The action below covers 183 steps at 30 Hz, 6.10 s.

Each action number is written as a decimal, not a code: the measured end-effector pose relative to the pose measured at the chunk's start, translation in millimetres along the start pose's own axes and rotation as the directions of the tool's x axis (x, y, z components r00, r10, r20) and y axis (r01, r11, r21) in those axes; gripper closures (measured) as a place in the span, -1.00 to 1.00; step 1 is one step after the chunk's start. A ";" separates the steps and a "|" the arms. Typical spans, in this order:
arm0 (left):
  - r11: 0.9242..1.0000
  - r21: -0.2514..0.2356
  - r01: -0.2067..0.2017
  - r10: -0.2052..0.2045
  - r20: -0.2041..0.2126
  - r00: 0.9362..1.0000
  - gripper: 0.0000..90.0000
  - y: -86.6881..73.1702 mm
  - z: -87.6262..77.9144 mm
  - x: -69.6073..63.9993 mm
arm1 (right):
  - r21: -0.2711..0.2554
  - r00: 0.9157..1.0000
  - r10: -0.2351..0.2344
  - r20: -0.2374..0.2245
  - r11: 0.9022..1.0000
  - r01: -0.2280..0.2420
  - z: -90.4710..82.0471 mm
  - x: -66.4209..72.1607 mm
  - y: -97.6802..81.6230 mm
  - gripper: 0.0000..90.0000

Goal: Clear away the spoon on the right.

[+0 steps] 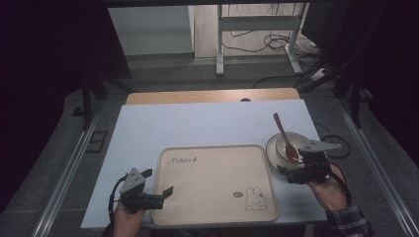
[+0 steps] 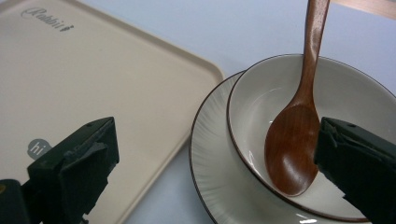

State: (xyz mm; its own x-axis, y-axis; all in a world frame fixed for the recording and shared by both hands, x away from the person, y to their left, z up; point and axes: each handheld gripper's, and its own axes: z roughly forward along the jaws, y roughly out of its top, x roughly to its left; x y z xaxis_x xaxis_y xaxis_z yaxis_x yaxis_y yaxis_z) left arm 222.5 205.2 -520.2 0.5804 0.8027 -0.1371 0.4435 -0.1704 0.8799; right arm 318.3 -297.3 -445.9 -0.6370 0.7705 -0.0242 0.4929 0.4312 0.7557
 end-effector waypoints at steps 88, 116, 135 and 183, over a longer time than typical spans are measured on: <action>1.000 0.012 -0.016 0.016 -0.006 1.000 -1.00 0.3 1.2 -1.9 | 0.241 0.996 0.001 0.090 0.970 -0.022 56.2 -48.6 111.8 0.73; 1.000 0.008 -0.015 0.015 -0.010 1.000 -1.00 0.6 0.5 -2.0 | 0.310 0.998 0.026 -0.050 0.951 -0.009 23.9 -9.4 130.5 0.73; 1.000 0.004 -0.012 0.013 -0.010 1.000 -1.00 0.6 0.0 -1.7 | 0.384 0.991 0.040 -0.125 0.923 0.011 39.3 25.4 117.0 0.73; 1.000 0.005 -0.015 0.015 -0.005 1.000 -1.00 0.6 -0.1 -2.2 | 0.482 0.984 0.047 -0.174 0.875 0.044 112.8 66.4 62.2 0.53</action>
State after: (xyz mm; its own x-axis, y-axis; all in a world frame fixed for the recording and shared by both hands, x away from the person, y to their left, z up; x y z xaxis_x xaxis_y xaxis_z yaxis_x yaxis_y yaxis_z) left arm 221.4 203.4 -519.3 0.5834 0.8031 -0.1210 0.4380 -0.1856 0.8796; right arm 373.5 -166.3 -474.3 -0.7068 0.6962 0.1254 0.6891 0.6376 0.3444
